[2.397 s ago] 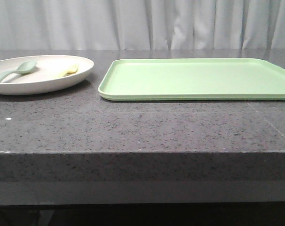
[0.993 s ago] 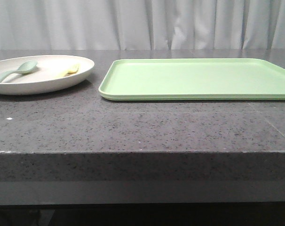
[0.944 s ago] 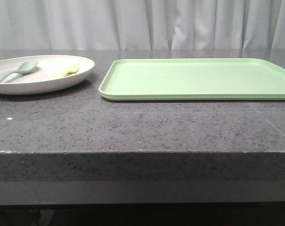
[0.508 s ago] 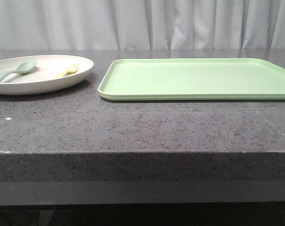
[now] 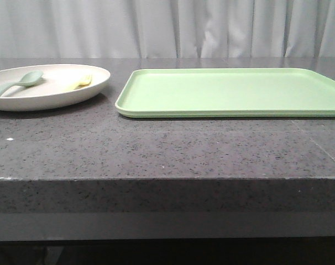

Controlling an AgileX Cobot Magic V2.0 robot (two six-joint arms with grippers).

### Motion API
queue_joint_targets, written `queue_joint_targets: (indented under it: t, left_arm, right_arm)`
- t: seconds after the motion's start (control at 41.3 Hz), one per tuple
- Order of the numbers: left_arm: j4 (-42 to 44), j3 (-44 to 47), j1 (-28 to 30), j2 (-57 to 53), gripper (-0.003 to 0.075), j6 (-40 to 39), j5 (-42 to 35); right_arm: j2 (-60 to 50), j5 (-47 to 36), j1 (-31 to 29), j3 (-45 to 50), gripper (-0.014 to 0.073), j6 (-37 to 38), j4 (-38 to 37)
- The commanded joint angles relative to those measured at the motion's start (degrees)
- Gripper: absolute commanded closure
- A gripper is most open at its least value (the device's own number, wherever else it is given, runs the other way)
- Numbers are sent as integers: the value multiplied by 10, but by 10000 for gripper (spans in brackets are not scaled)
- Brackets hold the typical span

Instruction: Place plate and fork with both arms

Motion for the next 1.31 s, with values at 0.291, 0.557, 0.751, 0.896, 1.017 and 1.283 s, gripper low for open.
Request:
queue_joint_targets:
  t: [0.291,0.557,0.751,0.896,1.017,1.283]
  left_arm:
    - [2,-15,0,8,127,0,-78]
    - [2,-15,0,8,111,0,-78]
    - [-19,-15,0,8,111,0,-81]
    - [-19,-31,0,23,108,0,-66]
    - [-1,-81,0,83,108,0,20]
    - [32,-221,0,272,108,0,240]
  right_arm:
    - [5,-79,1,-21,75,-6,-7]
    - [5,-77,1,-21,71,-6,-7]
    - [5,-77,1,-21,71,-6,-7]
    - [5,-77,1,-21,71,-6,-7]
    - [5,-77,1,-21,71,-6,-7]
    - [5,-77,1,-21,71,-6,-7]
